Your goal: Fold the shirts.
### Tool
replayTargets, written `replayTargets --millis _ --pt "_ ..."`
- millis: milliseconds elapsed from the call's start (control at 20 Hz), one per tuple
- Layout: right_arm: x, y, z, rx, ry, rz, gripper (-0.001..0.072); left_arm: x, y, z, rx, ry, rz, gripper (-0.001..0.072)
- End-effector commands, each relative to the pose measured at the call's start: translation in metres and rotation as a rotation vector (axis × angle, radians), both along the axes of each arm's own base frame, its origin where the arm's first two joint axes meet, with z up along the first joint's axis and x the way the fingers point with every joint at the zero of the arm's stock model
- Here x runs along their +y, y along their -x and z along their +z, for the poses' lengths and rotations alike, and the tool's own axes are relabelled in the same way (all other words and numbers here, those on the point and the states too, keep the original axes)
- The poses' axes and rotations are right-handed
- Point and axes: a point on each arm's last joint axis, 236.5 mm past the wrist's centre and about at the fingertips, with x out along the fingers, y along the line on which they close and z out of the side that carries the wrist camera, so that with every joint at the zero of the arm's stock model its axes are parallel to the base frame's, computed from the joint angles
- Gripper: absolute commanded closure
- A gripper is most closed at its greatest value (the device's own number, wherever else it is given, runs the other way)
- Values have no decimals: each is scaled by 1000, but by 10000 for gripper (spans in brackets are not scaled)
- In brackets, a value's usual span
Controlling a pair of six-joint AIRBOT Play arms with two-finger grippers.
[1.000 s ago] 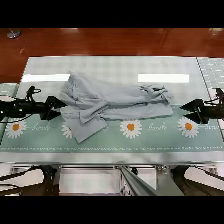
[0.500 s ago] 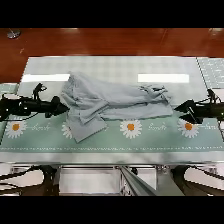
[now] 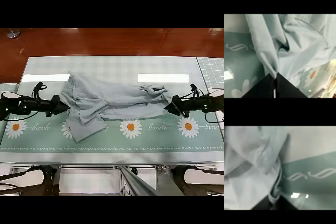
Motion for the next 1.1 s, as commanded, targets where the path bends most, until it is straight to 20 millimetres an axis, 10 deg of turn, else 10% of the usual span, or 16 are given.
replayTargets --millis 0,200,350,450,600,700,1050 --pt "21 -18 12 -6 -11 61 682 -8 -24 39 -98 112 78 686" --pt "18 -64 109 -214 15 154 683 -8 -52 145 -381 128 50 686" --pt "6 -104 257 -572 147 156 683 6 -67 279 -729 47 61 686" --pt "9 -97 361 -777 207 139 683 14 -57 369 -944 -29 66 687" --pt "17 -47 491 -1076 339 114 683 33 -25 469 -1165 -234 106 687" --pt "17 1 542 -1196 460 86 683 60 -1 511 -1214 -456 198 687" --pt "2 168 606 -1355 830 -64 683 75 132 616 -1444 -964 416 687"
